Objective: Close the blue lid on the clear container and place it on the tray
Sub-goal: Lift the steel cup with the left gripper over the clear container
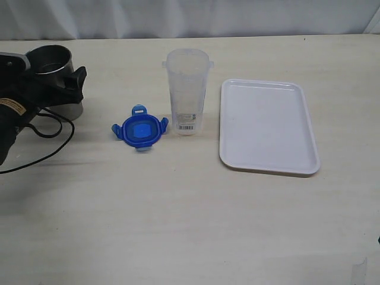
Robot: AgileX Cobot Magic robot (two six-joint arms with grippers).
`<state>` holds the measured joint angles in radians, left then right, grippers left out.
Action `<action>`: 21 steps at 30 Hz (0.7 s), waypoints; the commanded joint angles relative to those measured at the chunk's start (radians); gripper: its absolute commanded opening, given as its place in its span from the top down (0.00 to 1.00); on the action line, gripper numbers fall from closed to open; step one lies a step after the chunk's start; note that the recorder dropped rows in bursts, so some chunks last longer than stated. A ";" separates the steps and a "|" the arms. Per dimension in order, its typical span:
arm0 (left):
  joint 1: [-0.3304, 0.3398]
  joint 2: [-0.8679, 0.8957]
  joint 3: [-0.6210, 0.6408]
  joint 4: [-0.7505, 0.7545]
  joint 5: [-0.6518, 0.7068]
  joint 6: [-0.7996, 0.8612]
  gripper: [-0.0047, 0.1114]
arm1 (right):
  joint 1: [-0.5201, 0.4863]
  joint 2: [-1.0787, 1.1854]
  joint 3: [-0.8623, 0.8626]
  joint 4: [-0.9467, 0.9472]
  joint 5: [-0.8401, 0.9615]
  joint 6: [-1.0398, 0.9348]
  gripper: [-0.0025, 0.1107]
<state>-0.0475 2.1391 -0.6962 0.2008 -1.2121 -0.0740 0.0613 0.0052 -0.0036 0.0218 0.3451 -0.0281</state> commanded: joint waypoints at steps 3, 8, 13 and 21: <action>0.001 -0.002 -0.007 0.025 -0.009 -0.008 0.55 | -0.005 -0.005 0.004 -0.008 0.000 -0.006 0.94; 0.001 -0.002 -0.007 0.077 0.032 -0.007 0.96 | -0.005 -0.005 0.004 -0.008 0.000 -0.006 0.94; 0.001 -0.002 -0.007 0.118 -0.009 -0.026 0.96 | -0.005 -0.005 0.004 -0.008 0.000 -0.006 0.94; 0.001 -0.061 -0.055 0.156 -0.009 -0.111 0.96 | -0.005 -0.005 0.004 -0.008 0.000 -0.006 0.94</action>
<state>-0.0475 2.1226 -0.7197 0.3572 -1.1688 -0.1517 0.0613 0.0052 -0.0036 0.0218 0.3451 -0.0281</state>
